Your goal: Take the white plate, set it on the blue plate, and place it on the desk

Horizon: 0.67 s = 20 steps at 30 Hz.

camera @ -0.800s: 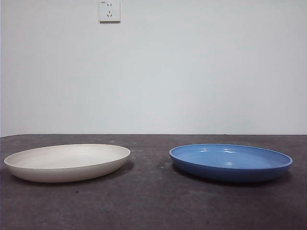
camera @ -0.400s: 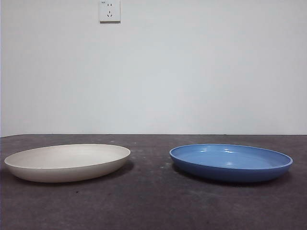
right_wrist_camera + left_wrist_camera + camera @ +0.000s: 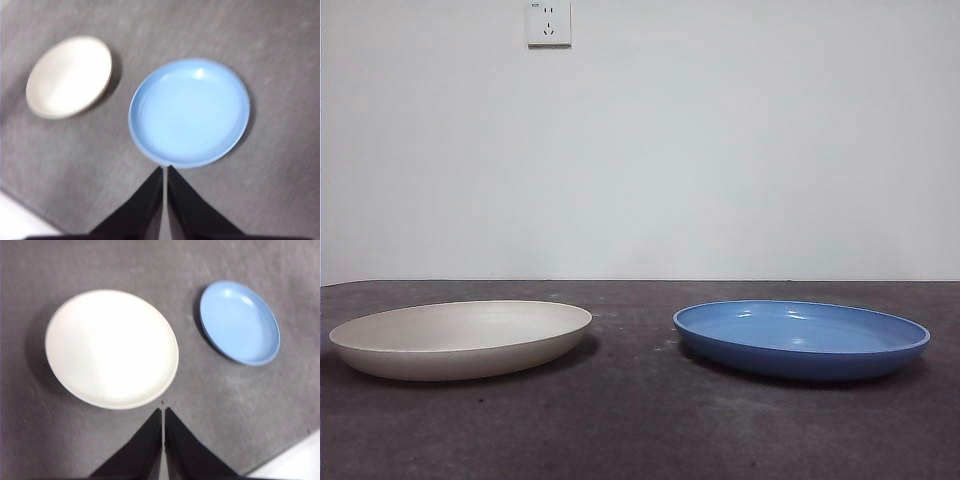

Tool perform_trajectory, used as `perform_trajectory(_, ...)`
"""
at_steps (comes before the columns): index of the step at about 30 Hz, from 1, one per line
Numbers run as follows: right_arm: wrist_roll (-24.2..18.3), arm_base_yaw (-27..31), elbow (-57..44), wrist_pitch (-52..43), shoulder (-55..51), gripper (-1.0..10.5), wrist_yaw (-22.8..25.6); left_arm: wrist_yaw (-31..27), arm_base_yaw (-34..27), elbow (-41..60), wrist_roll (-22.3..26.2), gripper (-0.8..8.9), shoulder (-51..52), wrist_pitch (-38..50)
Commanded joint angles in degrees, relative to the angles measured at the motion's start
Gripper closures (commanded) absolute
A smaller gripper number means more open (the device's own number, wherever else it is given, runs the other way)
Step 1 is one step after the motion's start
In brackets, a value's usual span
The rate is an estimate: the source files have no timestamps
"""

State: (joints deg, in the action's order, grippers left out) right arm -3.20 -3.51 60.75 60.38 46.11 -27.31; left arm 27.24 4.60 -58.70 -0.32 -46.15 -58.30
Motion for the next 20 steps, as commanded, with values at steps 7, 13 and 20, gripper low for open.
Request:
perform_trajectory(7, -1.64, -2.47, 1.01, 1.75, 1.01, 8.5, 0.57, 0.22, 0.94, -1.20, 1.07, 6.34, -0.44, 0.00)
perform_trajectory(13, -1.20, -2.49, 1.01, 1.66, 1.01, 5.1, 0.52, 0.22, 0.94, -1.20, 1.07, 3.16, -0.46, 0.02)
perform_trajectory(20, -0.61, -2.49, 1.01, 1.42, 1.01, 5.1, 0.52, -0.66, 0.94, -1.20, 0.61, 3.18, -1.86, 1.22)
